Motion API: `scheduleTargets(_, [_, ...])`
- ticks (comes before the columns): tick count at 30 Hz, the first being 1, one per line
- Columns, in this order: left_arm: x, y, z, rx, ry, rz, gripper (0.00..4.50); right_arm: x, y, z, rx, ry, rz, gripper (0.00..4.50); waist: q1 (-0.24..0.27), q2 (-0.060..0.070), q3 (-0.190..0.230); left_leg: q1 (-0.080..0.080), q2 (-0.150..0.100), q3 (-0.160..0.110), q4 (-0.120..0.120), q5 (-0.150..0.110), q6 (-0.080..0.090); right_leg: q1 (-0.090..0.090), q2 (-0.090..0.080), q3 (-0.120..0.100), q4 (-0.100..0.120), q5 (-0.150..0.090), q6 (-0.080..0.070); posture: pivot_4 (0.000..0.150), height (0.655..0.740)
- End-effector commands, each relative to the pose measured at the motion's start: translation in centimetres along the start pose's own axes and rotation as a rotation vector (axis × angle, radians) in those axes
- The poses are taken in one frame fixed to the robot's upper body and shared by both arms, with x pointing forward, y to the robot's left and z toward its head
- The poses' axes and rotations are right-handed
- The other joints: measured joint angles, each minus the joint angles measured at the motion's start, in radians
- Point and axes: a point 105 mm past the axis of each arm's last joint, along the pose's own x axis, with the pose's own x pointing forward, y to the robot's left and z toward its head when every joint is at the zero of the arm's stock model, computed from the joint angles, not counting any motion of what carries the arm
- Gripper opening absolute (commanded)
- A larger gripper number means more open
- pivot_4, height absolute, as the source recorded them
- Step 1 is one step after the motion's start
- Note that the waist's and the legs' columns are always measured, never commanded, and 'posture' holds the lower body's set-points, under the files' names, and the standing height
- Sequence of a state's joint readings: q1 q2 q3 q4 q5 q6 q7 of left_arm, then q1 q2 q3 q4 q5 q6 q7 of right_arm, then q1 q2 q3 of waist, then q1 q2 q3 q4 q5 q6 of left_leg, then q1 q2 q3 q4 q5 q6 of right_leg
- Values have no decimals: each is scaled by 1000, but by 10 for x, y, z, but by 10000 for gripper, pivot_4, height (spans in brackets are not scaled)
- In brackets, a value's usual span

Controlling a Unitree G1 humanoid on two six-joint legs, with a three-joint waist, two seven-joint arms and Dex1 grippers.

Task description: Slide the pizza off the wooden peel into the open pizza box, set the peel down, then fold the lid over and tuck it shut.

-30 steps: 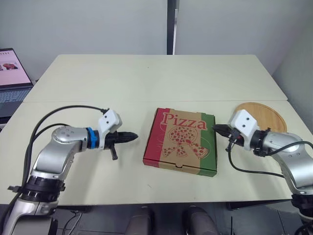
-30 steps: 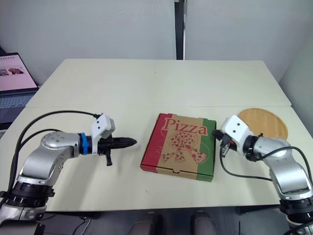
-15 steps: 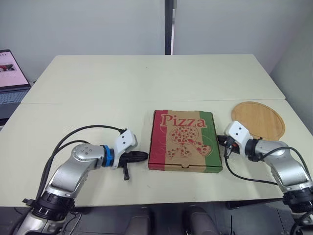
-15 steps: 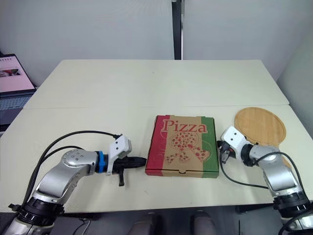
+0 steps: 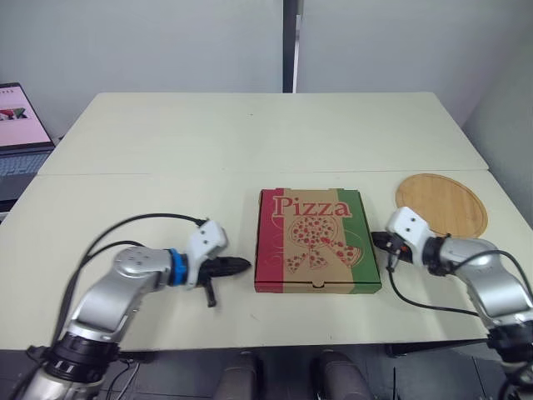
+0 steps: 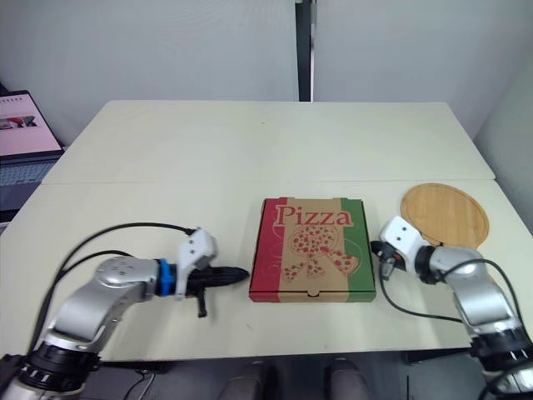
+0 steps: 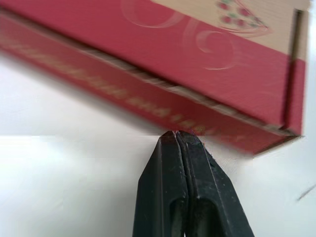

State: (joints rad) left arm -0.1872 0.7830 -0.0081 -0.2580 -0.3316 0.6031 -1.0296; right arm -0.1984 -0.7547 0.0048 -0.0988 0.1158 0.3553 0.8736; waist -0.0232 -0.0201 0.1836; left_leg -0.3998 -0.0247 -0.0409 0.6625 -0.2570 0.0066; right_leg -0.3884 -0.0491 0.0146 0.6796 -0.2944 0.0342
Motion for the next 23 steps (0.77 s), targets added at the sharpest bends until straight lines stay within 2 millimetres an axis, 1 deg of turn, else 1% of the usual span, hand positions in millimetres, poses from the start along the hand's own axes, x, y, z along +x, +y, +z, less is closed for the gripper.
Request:
scheduleTargets(1, [-44,27,-2,-24,-7,170,0,-44,-20,11,-46,-36,-117,433,2,0,0,0,0,0,0,0,0,0,-1,0,0,0,0,1500,7400])
scheduleTargets(2, [-59,33,-7,-24,1,217,0,-57,-23,9,-53,-27,-139,433,4,0,0,0,0,0,0,0,0,0,-1,0,0,0,0,1500,7400])
scheduleTargets(3, [-68,35,-10,-19,6,242,0,-66,-24,7,-56,-21,-150,433,4,0,0,0,0,0,0,0,0,0,-1,0,-1,0,0,1500,7400])
scheduleTargets(5, [-89,40,-28,-58,36,329,0,-88,-32,-1,-92,4,-204,433,4,1,0,1,0,1,-1,0,0,0,-1,0,-1,0,0,1500,7400])
scheduleTargets(7, [-104,43,-42,-74,48,411,0,-107,-37,-10,-91,32,-229,433,5,1,0,2,0,2,-1,0,0,2,-2,0,-2,0,0,1500,7400])
scheduleTargets(10, [-125,45,-63,-89,68,534,0,-141,-44,-35,41,113,-229,433,13,0,0,2,0,2,0,0,0,2,-3,0,-2,0,0,1500,7400])
scheduleTargets(12, [-135,43,-77,-115,91,579,0,-160,-51,-51,76,171,-260,433,20,0,0,2,0,3,-1,0,0,2,-3,0,-4,0,0,1500,7400])
scheduleTargets(14, [-139,41,-85,-140,97,599,0,-171,-56,-63,93,205,-289,433,21,0,0,2,0,3,-1,0,0,3,-4,-1,-4,0,0,1500,7400])
scheduleTargets(16, [-140,41,-88,-153,88,609,0,-175,-60,-69,101,220,-306,433,21,0,0,2,0,3,-1,0,0,3,-4,-1,-5,0,-1,1500,7400])
scheduleTargets(19, [-138,40,-90,-166,85,606,0,-177,-62,-79,91,256,-302,433,21,1,0,2,0,3,-1,0,0,3,-4,-1,-4,-1,-1,1500,7400])
scheduleTargets(23, [-135,44,-85,-165,65,604,0,-178,-64,-89,81,293,-292,433,21,1,0,2,0,4,-1,0,0,3,-4,0,-4,-1,-1,1500,7400])
